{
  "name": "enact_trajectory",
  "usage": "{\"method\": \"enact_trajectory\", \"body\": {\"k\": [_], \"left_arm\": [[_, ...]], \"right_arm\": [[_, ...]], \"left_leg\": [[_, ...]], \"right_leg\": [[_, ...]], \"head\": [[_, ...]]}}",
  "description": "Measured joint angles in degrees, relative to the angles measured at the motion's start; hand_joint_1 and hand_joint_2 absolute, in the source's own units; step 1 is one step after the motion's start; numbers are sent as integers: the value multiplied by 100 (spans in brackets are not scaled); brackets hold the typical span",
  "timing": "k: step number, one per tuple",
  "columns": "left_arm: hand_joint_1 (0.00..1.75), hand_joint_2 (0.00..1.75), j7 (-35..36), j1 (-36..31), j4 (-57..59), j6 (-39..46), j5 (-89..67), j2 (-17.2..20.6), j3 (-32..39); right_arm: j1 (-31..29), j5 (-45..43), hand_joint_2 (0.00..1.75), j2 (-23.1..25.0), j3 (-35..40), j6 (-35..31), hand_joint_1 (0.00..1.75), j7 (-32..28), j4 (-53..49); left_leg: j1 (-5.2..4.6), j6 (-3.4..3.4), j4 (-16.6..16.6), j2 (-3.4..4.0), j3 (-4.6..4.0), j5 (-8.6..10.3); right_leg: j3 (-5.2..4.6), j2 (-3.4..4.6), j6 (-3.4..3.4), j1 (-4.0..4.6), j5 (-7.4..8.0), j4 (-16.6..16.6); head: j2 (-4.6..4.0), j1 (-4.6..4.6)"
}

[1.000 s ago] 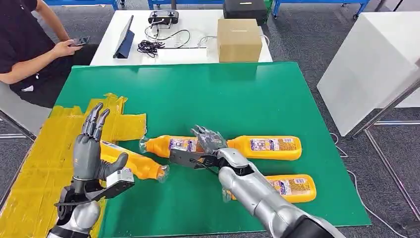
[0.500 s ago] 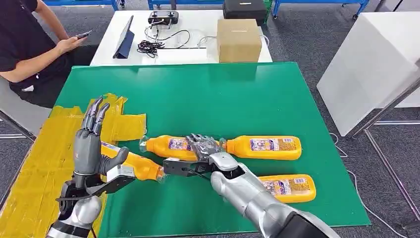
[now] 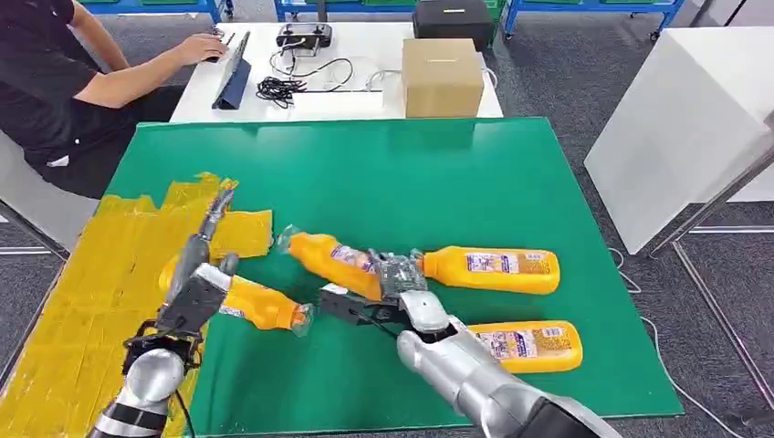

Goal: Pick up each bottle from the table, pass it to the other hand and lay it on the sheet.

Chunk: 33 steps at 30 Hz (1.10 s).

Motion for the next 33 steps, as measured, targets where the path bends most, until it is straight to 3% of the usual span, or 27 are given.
{"method": "enact_trajectory", "body": {"k": [5,6,10,14,18,26,33], "left_arm": [[0,0,-306,443,65,-1236,2066,-134,446],[0,175,-350,576,65,-1370,2336,-186,549],[0,175,-378,913,65,-1551,2714,-333,774],[0,175,-253,1120,65,-1983,3794,-468,881],[0,175,-256,1241,68,-2149,4149,-525,894],[0,175,-323,1290,61,-2254,4263,-581,894],[0,175,-393,1246,46,-2256,4232,-621,889]], "right_arm": [[648,-210,175,-124,-543,-1152,175,-1202,-1187],[775,-245,175,-138,-615,-1263,175,-1313,-1500],[1107,-346,175,-197,-779,-1337,175,-1418,-2412],[1431,-697,175,-216,-827,-1584,175,-1979,-3193],[1574,-809,175,-223,-759,-1497,175,-2012,-3683],[1576,-920,175,-225,-279,-837,175,-1790,-3861],[1401,-1202,175,-129,233,395,175,-1374,-3600]], "left_leg": [[-1,-6,1,34,-19,-7],[0,-6,1,32,-24,-8],[4,-8,-1,24,-50,-7],[3,-7,-2,32,-49,-6],[3,-7,-2,25,-50,-5],[3,-7,-2,23,-51,-5],[4,-7,-2,26,-51,-5]], "right_leg": [[-35,32,7,-4,-1,-1],[-43,31,5,-3,-4,-1],[-68,26,2,-1,-6,-1],[-68,28,1,-1,-4,0],[-65,25,1,-1,-4,0],[-65,24,2,-1,-4,0],[-67,24,2,0,-4,0]], "head": [[0,-4],[0,-2],[0,-4],[0,-2],[0,0],[0,-2],[0,-2]]}}
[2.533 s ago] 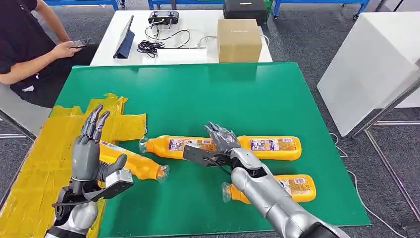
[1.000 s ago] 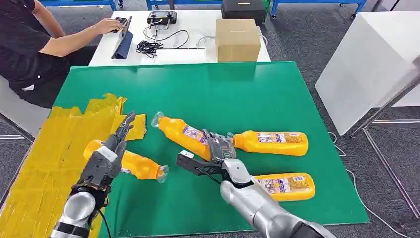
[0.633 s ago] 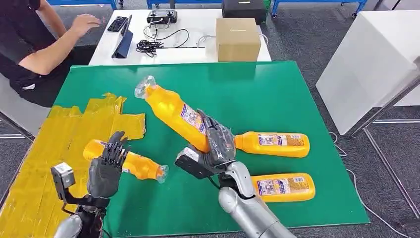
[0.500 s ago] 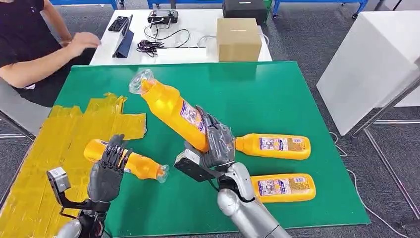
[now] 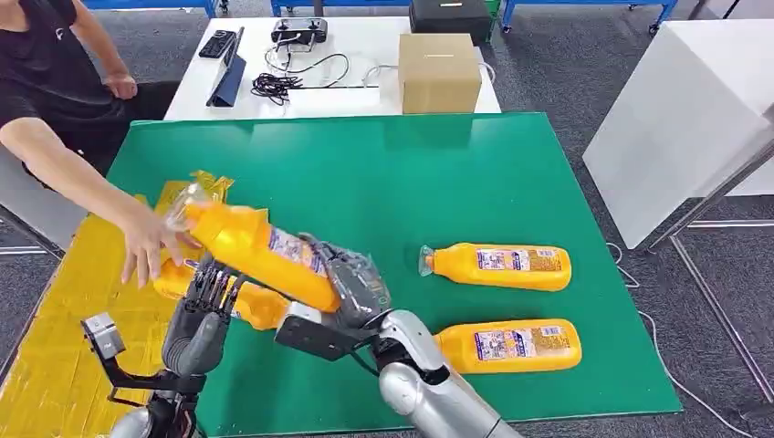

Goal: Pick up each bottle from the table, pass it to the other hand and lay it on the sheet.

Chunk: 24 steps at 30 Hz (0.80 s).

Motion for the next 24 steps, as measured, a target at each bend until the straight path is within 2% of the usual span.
{"method": "enact_trajectory", "body": {"k": [7,18,19,24], "left_arm": [[0,175,-81,-80,-7,46,-26,-9,4],[0,175,-153,-58,-7,68,-9,-4,94],[175,175,-155,-53,-7,72,-9,-2,96],[175,175,-188,-9,-7,76,37,13,144]], "right_arm": [[-238,-201,175,266,668,530,175,74,605],[-662,-367,175,426,1158,705,175,146,1040],[-690,-378,175,430,1197,721,175,142,1064],[-817,-476,175,489,1359,806,175,142,1154]], "left_leg": [[1,0,-1,1,0,0],[0,0,0,1,-1,0],[0,0,1,2,-1,0],[0,0,0,4,0,0]], "right_leg": [[-1,0,0,1,0,1],[-2,0,0,-1,0,1],[-2,0,0,-1,0,1],[-5,1,0,0,0,1]], "head": [[0,0],[0,0],[0,0],[0,-2]]}}
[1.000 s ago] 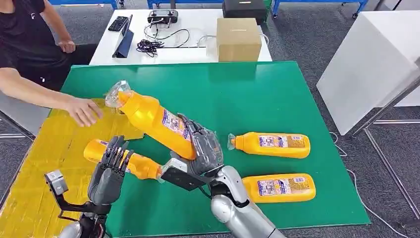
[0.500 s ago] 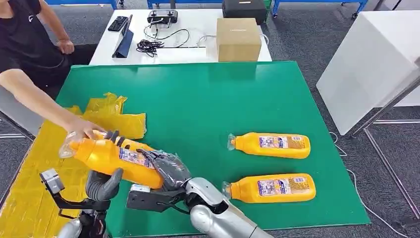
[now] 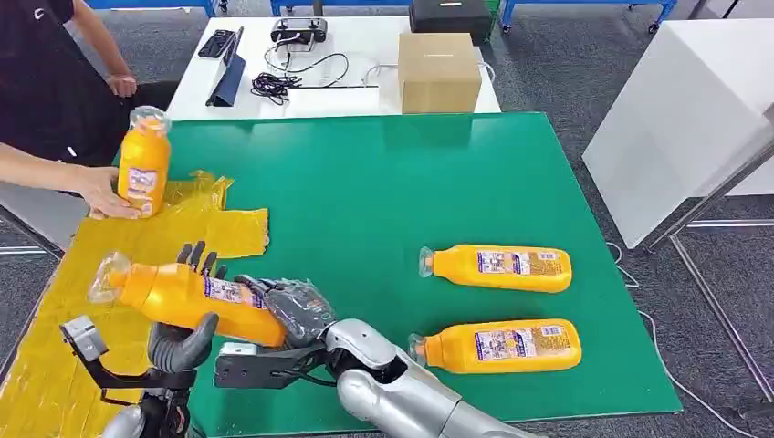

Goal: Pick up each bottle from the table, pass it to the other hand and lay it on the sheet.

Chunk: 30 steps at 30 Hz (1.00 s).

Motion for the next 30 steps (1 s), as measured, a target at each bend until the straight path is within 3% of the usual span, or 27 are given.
{"method": "enact_trajectory", "body": {"k": [14,15,16,17,22,26,28,29,30], "left_arm": [[175,175,-83,53,0,-22,28,0,85],[175,175,-83,53,0,-28,42,0,87],[175,175,-85,53,0,-42,59,0,90],[175,175,-90,52,0,-65,68,0,92],[175,175,-228,-57,0,237,-382,2,90],[175,175,-674,-247,-20,2599,-3150,2,72],[175,175,-441,-281,-74,3764,-4827,48,87],[175,175,-178,-270,-90,4211,-5743,90,103],[175,175,213,-241,-96,4501,-6676,149,142]], "right_arm": [[-80,-155,175,11,151,-9,175,22,105],[-81,-164,175,11,151,-11,28,22,107],[-82,-173,175,11,156,-13,0,22,109],[-87,-182,0,11,158,-13,0,22,112],[-35,-155,0,-15,195,-197,0,51,151],[311,182,0,-348,50,-746,0,214,-149],[614,481,0,-659,-147,-916,0,234,-606],[802,656,175,-829,-284,-966,0,232,-904],[1030,862,175,-1004,-440,-992,0,216,-1229]], "left_leg": [[0,0,0,0,0,0],[0,0,0,0,0,0],[0,0,0,0,0,0],[0,0,0,1,0,0],[0,0,0,-7,0,0],[-1,0,0,-6,0,0],[-5,1,1,-8,0,0],[-7,1,2,-9,0,-1],[-8,2,2,-11,-1,-2]], "right_leg": [[0,0,0,-1,0,0],[0,0,0,-1,0,0],[0,0,0,-1,0,0],[-1,0,0,-1,0,0],[-4,-2,0,0,0,0],[1,-2,0,0,0,0],[3,-2,0,-2,0,-1],[4,-3,1,-4,0,-1],[4,-3,1,-5,-1,-2]], "head": [[0,4],[0,2],[0,2],[0,2],[0,2],[0,2],[0,4],[0,2],[0,2]]}}
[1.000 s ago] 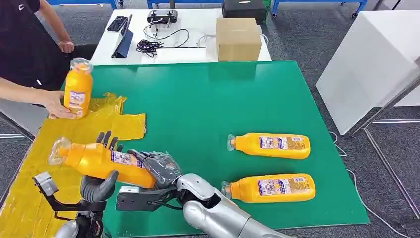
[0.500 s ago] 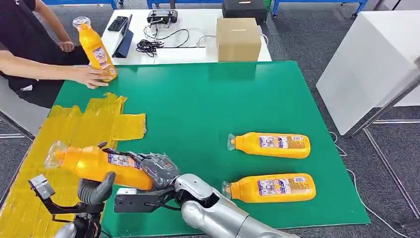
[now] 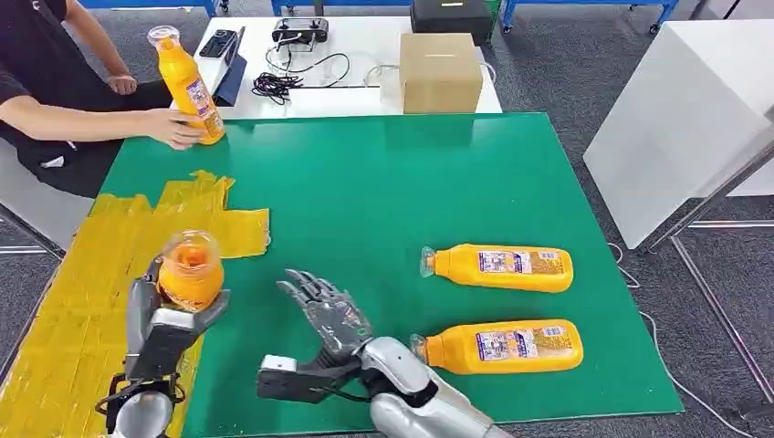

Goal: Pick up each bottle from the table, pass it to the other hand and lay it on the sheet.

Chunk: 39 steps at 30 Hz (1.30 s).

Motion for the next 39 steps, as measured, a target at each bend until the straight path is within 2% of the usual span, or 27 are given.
{"method": "enact_trajectory", "body": {"k": [2,5,6,7,8,9,12,19,29,33,39], "left_arm": [[175,175,791,121,0,284,-1591,142,116],[175,175,1394,310,33,357,-2792,284,279],[49,175,1531,378,64,331,-3060,332,337],[0,175,1625,425,94,274,-3228,363,372],[0,175,1728,467,133,171,-3382,408,400],[0,0,1811,501,179,44,-3512,441,426],[0,0,1918,560,389,-375,-3684,570,428],[0,0,1872,567,671,-443,-3487,741,349],[0,0,1826,534,708,-451,-3312,771,212],[0,0,1333,633,699,-176,-2583,798,188],[0,0,11,836,211,58,-521,640,179]], "right_arm": [[519,378,175,-381,-321,-59,0,-66,-748],[1175,624,175,-907,-746,-83,0,-216,-1723],[1419,699,175,-1084,-876,-87,0,-249,-2054],[1621,784,175,-1224,-979,-96,0,-262,-2317],[1820,877,175,-1372,-1093,-116,0,-275,-2589],[1999,941,175,-1506,-1187,-120,0,-275,-2824],[2434,1059,175,-1930,-1436,-114,0,-155,-3424],[2891,1096,175,-2769,-1842,177,0,247,-4119],[3010,1169,175,-3167,-2039,269,0,483,-4407],[3243,1147,175,-3501,-2262,269,0,817,-4464],[3444,1118,175,-3728,-2852,628,0,1060,-4449]], "left_leg": [[-1,2,0,-1,-7,-3],[-1,0,0,0,-17,-8],[-1,0,0,1,-19,-8],[0,0,0,0,-21,-9],[0,0,-1,0,-21,-9],[0,0,-1,0,-21,-9],[0,-1,-2,1,-21,-8],[0,4,-1,6,-12,-3],[0,5,0,5,-11,-4],[0,5,-1,5,-13,-4],[-4,6,0,2,-12,-4]], "right_leg": [[-6,0,1,-1,-1,-1],[-18,0,1,-2,-2,-2],[-22,0,0,-2,-2,-3],[-24,0,0,-2,-2,-3],[-24,0,0,-2,-2,-3],[-24,0,0,-2,-2,-3],[-24,1,-1,0,-2,-3],[-16,2,0,-1,0,-3],[-13,1,1,-1,1,-3],[-14,1,1,-1,0,-3],[-14,0,1,-2,1,-4]], "head": [[0,0],[0,2],[0,0],[0,0],[0,0],[0,0],[0,0],[0,-2],[0,-2],[0,-2],[0,-2]]}}
